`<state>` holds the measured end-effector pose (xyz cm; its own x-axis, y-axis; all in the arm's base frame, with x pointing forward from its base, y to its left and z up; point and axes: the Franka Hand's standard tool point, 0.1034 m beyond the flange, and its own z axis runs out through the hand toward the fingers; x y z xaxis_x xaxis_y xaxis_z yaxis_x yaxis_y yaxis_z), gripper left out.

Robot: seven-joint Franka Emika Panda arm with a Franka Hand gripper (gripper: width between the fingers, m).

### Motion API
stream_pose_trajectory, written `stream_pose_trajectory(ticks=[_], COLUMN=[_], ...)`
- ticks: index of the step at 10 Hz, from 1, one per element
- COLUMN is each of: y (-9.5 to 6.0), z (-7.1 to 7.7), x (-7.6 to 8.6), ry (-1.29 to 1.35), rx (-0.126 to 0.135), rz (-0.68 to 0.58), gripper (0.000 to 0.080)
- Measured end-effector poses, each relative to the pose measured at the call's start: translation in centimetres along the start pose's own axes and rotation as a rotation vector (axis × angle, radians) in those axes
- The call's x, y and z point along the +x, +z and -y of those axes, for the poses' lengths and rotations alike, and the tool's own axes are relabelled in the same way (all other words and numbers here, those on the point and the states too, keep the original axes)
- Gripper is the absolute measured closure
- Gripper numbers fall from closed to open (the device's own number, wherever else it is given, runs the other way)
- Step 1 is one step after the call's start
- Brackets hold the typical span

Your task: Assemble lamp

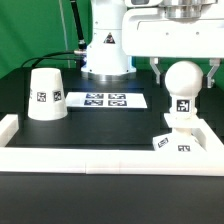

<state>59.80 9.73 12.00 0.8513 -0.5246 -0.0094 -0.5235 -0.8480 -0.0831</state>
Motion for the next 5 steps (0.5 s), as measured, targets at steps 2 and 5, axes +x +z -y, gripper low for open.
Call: stream_pose_trajectory(ticks=[2, 5], y=[0.01, 0.11], z=[0.11, 0.75], x=[-0.10, -0.52], ry=[0.210, 0.517], rx=[0.015, 0.024], rz=[0.013, 0.039], gripper=[0.0220, 0.0220])
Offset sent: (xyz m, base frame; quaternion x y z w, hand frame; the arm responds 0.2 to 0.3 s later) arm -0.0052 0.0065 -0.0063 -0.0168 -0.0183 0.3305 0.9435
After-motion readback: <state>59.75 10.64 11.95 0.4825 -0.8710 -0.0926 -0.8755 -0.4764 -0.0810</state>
